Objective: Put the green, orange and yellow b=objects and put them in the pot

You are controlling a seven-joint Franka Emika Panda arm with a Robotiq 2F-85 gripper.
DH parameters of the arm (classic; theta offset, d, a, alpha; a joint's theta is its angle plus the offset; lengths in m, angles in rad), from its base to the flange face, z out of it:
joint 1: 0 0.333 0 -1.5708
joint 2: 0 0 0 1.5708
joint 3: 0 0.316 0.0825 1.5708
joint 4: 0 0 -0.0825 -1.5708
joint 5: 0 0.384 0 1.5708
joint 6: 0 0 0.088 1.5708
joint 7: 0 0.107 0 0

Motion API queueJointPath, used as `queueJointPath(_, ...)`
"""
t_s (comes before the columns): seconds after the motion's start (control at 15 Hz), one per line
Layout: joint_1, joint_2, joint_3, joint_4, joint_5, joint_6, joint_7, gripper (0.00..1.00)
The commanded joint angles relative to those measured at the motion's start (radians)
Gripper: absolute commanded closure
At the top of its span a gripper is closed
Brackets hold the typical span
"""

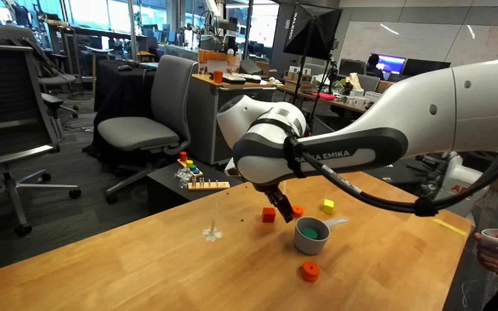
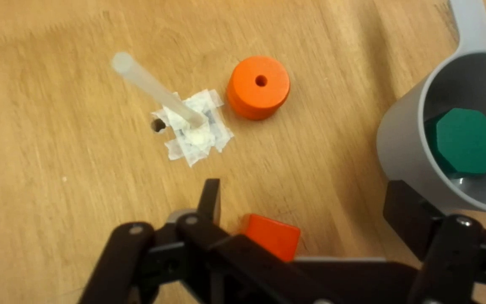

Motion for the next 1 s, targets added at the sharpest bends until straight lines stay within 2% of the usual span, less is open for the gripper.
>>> queueJointPath(0.0,0.013,0.0,-0.018,0.003,-0.008,0.036,0.004,0.0)
queueJointPath(0.2,0.008,0.0,-0.009,-0.003,0.006,0.073,0.035,0.0)
queueJointPath(0.27,0.01,0.0,-0.009,-0.007,0.004,0.083,0.035,0.06)
queueJointPath(0.33,0.01,0.0,-0.01,-0.009,0.003,0.093,0.038,0.27)
queueJointPath(0.47,0.006,0.0,-0.006,-0.01,0.008,0.106,0.043,0.32)
queueJointPath(0.53,0.005,0.0,-0.006,-0.011,0.009,0.111,0.045,0.37)
queueJointPath(0.93,-0.003,0.001,-0.003,-0.01,0.016,0.123,0.055,0.86)
